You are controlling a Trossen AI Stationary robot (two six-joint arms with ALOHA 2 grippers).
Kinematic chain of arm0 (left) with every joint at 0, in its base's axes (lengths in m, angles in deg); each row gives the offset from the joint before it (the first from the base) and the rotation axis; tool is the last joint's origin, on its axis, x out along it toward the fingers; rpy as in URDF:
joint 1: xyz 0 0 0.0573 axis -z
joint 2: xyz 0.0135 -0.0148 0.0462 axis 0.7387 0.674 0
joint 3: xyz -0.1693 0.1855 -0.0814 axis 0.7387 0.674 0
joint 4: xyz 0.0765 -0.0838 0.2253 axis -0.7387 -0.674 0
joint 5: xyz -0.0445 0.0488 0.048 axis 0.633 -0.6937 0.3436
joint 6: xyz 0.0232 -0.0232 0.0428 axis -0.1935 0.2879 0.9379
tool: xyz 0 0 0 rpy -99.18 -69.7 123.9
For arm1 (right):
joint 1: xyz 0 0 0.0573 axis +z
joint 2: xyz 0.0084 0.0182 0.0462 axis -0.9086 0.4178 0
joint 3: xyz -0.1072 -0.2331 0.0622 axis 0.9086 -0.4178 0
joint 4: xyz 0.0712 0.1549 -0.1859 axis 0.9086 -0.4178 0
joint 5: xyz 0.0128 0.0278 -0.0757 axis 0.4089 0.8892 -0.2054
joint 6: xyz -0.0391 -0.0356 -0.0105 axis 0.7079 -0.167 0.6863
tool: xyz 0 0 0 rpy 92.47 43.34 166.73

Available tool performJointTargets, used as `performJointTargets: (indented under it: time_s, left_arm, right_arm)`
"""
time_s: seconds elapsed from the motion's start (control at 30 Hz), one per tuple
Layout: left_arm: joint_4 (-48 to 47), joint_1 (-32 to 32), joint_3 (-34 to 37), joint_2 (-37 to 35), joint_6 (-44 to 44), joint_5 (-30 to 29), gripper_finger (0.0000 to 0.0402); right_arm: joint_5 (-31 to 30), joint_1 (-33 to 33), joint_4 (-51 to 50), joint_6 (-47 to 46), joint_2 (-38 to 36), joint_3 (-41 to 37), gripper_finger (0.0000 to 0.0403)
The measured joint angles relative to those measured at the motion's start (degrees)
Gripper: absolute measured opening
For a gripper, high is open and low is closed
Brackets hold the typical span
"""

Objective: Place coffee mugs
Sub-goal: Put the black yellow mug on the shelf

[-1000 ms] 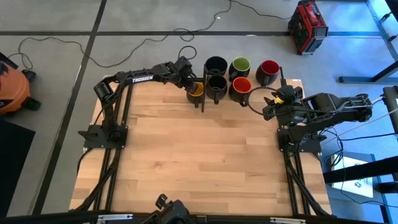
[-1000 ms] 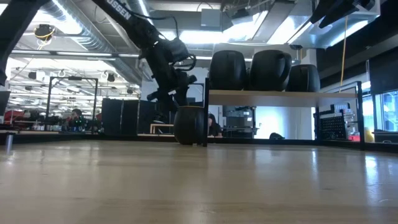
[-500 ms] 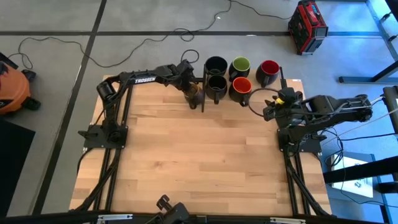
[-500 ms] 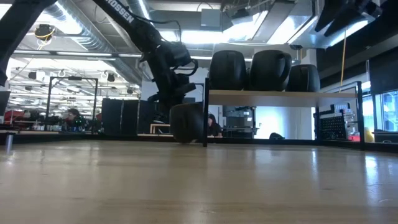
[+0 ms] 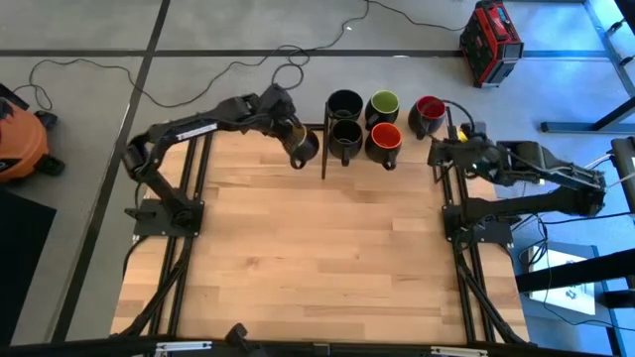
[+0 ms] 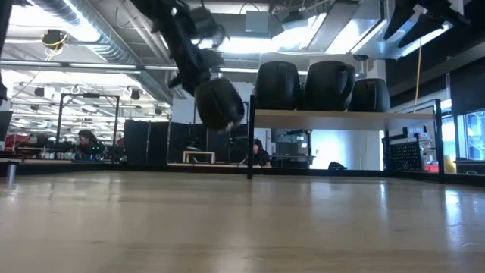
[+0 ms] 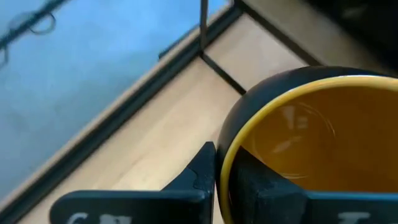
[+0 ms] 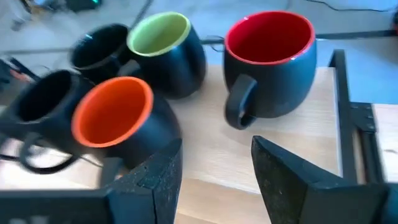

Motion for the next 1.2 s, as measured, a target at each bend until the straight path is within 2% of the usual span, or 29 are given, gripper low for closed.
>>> performJointTargets:
  time_s: [0.17,0.37,0.57,0.67,0.87,1.07,1.2]
  left_arm:
    - [0.1,-0.1,0.0,-4.4,0.3,-0.6,0.0017]
    - [0.1,0.0,0.0,-5.5,1.5,-0.3,0.0017]
    - [0.0,0.6,0.0,-5.5,2.7,-0.6,0.0017]
    - [-0.2,1.0,0.0,-5.5,2.8,-0.6,0.0021]
    - [-0.3,1.4,0.0,-5.5,3.0,-0.6,0.0021]
    - [-0.3,1.4,0.0,-5.5,4.3,-0.6,0.0019]
    - [-0.2,1.4,0.0,-5.5,4.3,-0.6,0.0020]
  right_arm:
    - [8.6,-11.6,2.6,8.4,1.3,-0.8,0.0179]
    - [21.7,-26.4,10.5,20.3,4.8,-2.6,0.0174]
    - [28.3,-36.4,12.0,26.0,7.8,-2.5,0.0114]
    - [31.4,-39.2,13.2,27.6,8.4,-2.5,0.0073]
    - [32.6,-40.6,11.7,29.1,8.3,-2.5,0.0006]
    - [30.4,-40.6,11.0,29.4,8.0,-2.7,0.0010]
    - [31.5,-40.6,13.9,30.1,8.6,-5.6,0.0001]
